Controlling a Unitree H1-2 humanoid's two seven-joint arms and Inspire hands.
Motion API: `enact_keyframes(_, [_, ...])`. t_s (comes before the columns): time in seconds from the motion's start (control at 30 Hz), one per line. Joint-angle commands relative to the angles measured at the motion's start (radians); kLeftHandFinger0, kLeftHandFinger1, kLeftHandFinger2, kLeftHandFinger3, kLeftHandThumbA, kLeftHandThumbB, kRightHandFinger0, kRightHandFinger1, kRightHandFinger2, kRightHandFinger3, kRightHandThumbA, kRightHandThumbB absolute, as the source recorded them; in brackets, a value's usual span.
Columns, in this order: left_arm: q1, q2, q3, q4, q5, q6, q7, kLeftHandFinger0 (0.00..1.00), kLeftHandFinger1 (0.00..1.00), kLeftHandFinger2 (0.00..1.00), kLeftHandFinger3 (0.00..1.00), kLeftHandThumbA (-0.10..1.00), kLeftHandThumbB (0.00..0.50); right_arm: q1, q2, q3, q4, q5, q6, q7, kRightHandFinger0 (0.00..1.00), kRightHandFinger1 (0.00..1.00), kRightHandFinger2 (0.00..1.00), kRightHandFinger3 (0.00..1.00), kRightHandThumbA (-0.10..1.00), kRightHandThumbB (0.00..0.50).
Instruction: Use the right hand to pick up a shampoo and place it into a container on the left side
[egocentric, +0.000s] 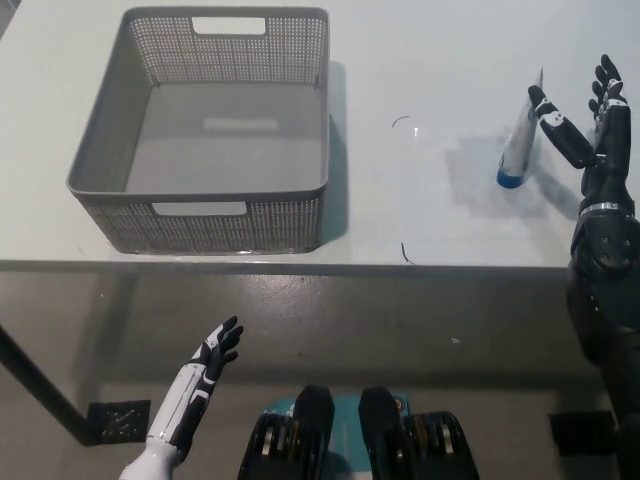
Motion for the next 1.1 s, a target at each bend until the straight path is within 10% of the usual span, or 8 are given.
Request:
enact_keyframes(0.0, [-0.010, 0.000, 0.008, -0.018, -0.013, -0.034, -0.002, 1.00, 1.00, 1.00, 1.00, 1.00, 0.069, -0.022, -0.006, 0.001, -0.021, 0.015, -0.052, 0.006, 1.00, 1.00, 1.00, 1.00, 0.88, 0.271])
enact_keyframes(1.07, [0.007, 0.004, 0.002, -0.016, -0.006, -0.017, -0.008, 1.00, 1.00, 1.00, 1.00, 1.00, 0.056, 0.135, 0.064, 0.018, -0.482, 0.008, 0.056, 0.047, 1.00, 1.00, 1.00, 1.00, 0.90, 0.310])
